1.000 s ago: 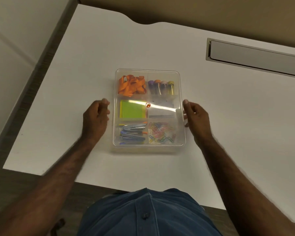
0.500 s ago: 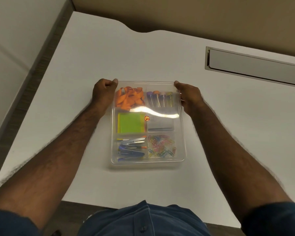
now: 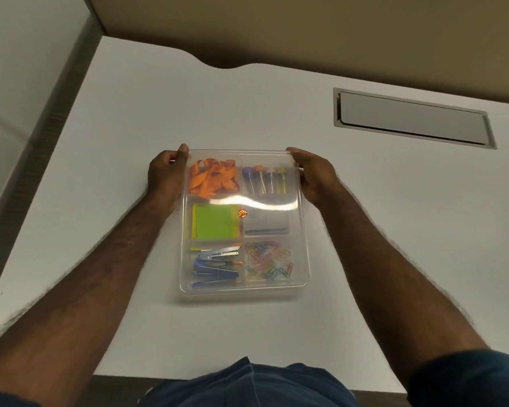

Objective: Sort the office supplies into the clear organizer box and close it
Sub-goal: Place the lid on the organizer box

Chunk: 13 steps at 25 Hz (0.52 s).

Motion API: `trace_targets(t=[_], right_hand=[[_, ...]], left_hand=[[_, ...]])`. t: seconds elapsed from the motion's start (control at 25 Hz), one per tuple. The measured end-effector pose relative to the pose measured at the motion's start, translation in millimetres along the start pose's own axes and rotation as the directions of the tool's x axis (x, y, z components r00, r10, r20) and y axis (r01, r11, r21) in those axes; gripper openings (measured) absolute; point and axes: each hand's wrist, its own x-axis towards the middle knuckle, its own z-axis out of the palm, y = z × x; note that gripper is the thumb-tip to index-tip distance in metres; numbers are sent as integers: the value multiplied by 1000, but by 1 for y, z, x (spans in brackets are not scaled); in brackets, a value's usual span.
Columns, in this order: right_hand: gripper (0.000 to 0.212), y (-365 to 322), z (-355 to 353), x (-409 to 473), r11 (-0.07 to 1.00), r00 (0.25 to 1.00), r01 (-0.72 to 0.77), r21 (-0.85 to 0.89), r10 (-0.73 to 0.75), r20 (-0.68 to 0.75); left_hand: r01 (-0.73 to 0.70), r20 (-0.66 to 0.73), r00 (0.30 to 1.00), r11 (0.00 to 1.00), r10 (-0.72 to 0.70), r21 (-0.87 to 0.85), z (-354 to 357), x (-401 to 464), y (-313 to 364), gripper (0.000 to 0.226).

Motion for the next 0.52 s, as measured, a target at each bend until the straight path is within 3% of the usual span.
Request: trace_targets(t=[0.16, 0.32, 0.52], right_hand=[[34, 6, -18, -27, 991, 1000, -7, -135, 5, -15], [41, 31, -47, -81, 942, 998, 0, -335, 22, 62], [43, 82, -80, -144, 929, 977, -72, -364, 140, 163]], left_hand=[[-19, -16, 1000, 991, 22, 136, -12, -31, -13, 63], [-4, 55, 998, 997, -1, 78, -41, -90, -39, 53], [-39, 104, 994, 984, 22, 171, -74, -154, -71, 52]])
